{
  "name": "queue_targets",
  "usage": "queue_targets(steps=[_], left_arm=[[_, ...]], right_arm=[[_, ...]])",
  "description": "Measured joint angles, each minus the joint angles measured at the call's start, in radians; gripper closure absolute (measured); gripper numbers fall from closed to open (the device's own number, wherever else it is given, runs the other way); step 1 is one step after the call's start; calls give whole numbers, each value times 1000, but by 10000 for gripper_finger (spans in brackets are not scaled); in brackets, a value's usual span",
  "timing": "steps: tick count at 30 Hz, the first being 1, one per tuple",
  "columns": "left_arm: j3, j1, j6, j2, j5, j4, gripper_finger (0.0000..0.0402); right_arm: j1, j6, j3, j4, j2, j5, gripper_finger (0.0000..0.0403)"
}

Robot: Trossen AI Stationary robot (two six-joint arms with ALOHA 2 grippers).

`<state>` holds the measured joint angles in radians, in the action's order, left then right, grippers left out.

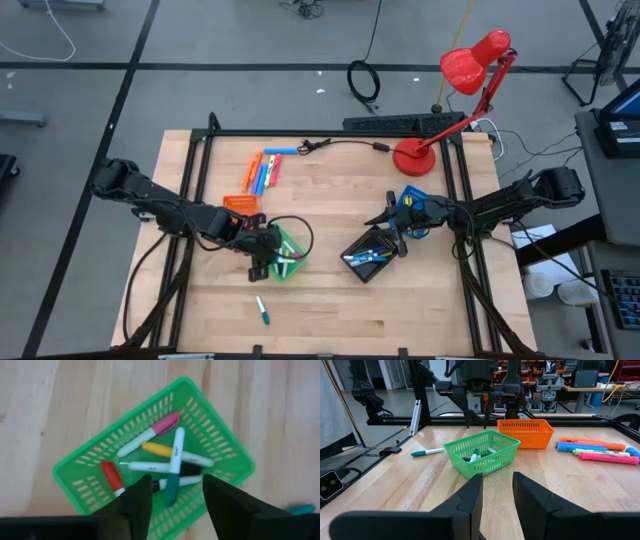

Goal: Pick & Place Markers
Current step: Put the small blue highlighter pen into the green basket

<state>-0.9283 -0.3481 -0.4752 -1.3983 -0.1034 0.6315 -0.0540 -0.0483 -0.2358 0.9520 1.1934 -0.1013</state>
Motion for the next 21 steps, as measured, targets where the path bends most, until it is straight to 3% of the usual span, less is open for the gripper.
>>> queue_targets(steps=[3, 8, 11, 16, 21], left_arm=[[0, 0, -36, 0, 62, -64, 215], [0, -36, -24, 0, 249, -306, 221], [0, -90, 22, 0, 259, -456, 230], [-16, -204, 59, 0, 89, -573, 240], [-138, -292, -49, -61, -92, -336, 239]], right_arm=[[0, 0, 0, 0, 0, 0, 310], [0, 0, 0, 0, 0, 0, 310], [0, 0, 0, 0, 0, 0, 310], [0, 0, 0, 0, 0, 0, 310], [0, 0, 0, 0, 0, 0, 310]])
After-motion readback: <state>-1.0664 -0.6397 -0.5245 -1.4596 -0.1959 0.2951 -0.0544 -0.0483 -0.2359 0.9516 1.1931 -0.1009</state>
